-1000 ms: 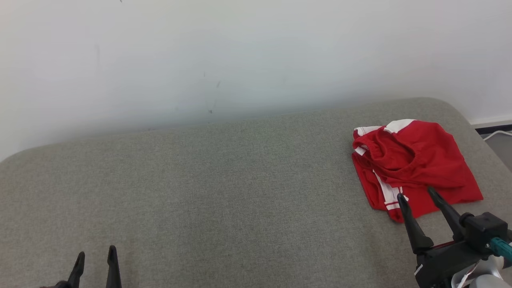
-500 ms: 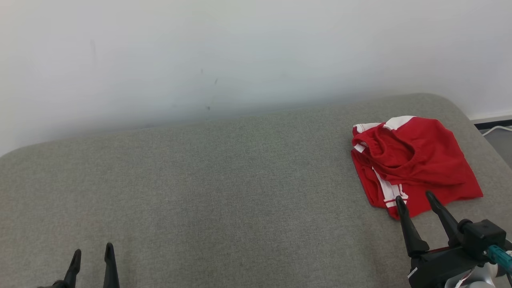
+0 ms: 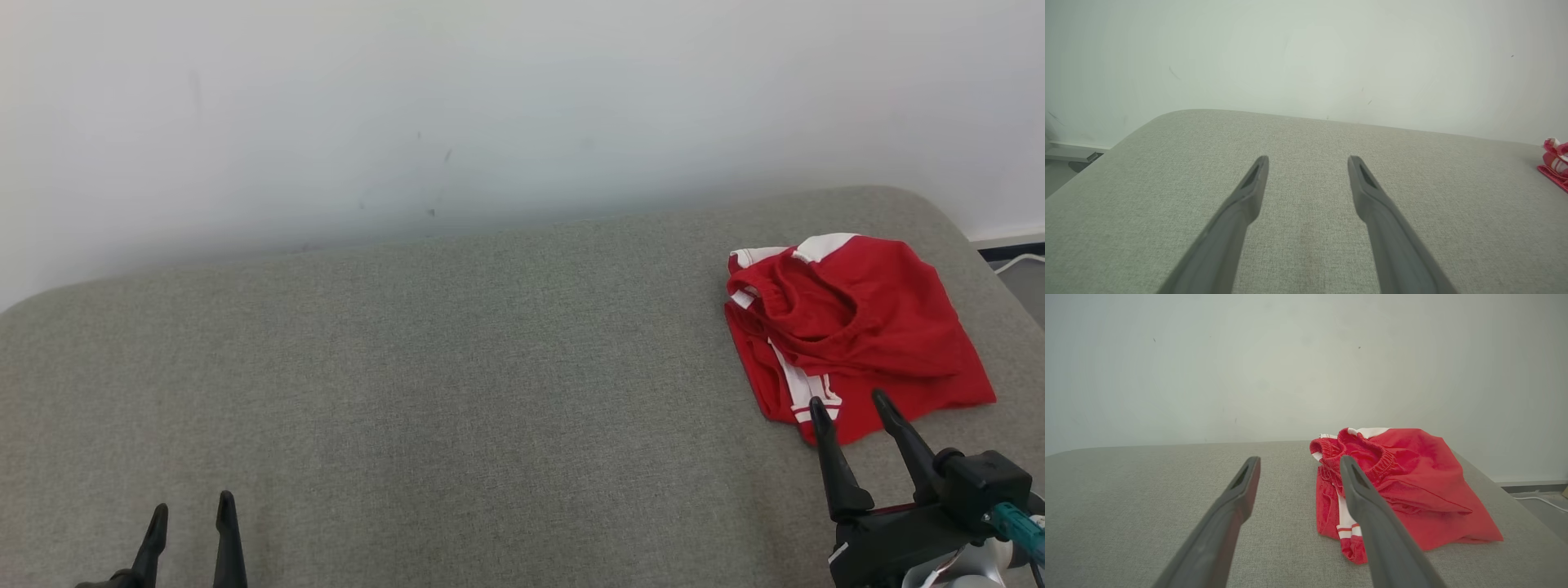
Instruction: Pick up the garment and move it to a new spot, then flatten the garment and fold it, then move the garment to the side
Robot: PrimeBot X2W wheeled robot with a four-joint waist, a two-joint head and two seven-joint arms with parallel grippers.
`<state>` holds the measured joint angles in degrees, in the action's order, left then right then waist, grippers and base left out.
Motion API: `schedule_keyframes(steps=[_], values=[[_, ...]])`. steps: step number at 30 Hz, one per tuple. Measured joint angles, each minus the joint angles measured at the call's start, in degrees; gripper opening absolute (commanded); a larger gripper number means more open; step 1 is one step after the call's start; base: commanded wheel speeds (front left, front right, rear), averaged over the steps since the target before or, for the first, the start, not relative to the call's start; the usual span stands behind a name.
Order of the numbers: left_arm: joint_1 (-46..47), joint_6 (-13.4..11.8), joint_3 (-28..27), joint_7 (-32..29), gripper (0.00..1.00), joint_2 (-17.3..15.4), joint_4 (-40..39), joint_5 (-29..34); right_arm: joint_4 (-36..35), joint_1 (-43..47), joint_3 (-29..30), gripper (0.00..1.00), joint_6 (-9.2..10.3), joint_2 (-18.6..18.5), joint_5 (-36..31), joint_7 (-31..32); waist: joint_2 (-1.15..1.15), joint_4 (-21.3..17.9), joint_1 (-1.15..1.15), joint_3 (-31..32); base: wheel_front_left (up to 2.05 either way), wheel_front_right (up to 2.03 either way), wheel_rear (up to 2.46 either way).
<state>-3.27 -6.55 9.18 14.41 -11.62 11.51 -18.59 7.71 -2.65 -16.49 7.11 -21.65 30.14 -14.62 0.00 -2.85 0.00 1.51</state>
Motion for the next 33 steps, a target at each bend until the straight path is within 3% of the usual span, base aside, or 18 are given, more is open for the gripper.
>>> schedule_keyframes(steps=[27, 28, 33], values=[[0.01, 0.0, -0.21, 0.0, 1.0, 0.22, -1.48, 0.69, 1.31, 0.94, 2.22, 1.0, -0.04, 2.74, -2.02, 0.0, 0.0, 0.4, 0.0, 0.01, 0.0, 0.0, 0.0], [-0.01, 0.02, -0.08, -0.01, 0.0, 0.32, -1.29, 0.69, 1.52, 0.99, 2.16, 0.0, -0.04, 2.88, -2.02, 0.0, 0.0, 0.41, 0.0, 0.02, 0.0, 0.0, 0.0], [-0.78, 0.03, 0.71, -0.33, 0.0, 2.1, 1.29, 0.32, 4.01, 3.32, 1.05, 0.0, -0.07, 4.77, -2.01, 0.09, 0.0, 0.41, 0.0, 0.01, 0.0, 0.0, 0.0]])
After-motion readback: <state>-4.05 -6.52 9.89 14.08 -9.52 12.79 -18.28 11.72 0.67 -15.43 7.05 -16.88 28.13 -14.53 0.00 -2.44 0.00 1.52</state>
